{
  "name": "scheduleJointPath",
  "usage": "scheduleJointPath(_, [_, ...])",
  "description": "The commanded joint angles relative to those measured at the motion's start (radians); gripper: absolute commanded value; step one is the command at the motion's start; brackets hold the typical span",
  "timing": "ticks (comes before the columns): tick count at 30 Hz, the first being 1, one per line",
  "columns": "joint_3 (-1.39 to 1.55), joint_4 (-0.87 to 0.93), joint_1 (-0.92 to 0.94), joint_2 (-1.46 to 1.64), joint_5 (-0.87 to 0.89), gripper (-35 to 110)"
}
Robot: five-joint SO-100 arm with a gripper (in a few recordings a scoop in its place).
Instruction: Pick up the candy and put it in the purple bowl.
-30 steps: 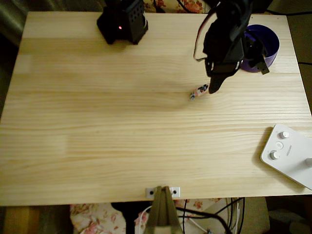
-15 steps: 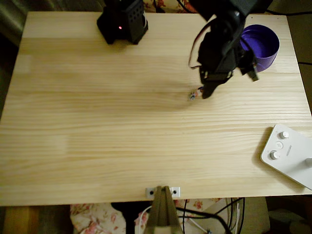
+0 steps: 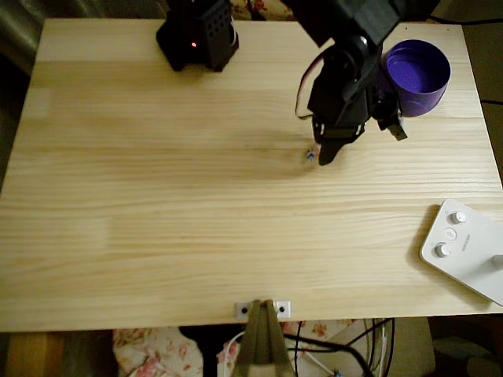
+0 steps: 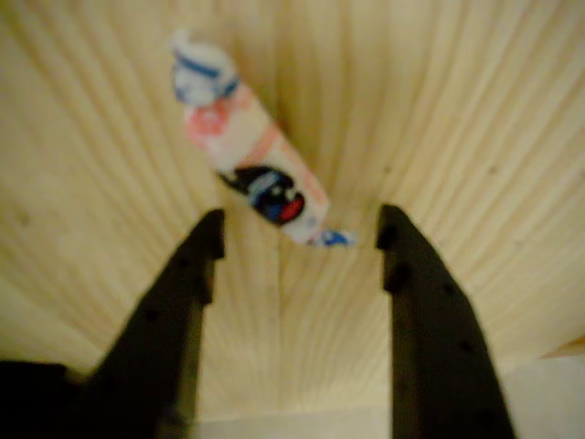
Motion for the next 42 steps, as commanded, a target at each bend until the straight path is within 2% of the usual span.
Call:
scheduleJointPath(1, [0.002,-0.009,-0.003,0.034,-0.012,22])
scheduleJointPath(14, [0.104,-0.129,-0.029,0.046,0.040,20])
scheduleJointPath(21, [0.175,-0.184,-0.032,0.103,0.048,9])
scheduleJointPath(34, [0.247,-0.161,-0.037,0.278,0.130,4])
scheduleJointPath(42, [0.190,-0.018,-0.026,0.456,0.195,4])
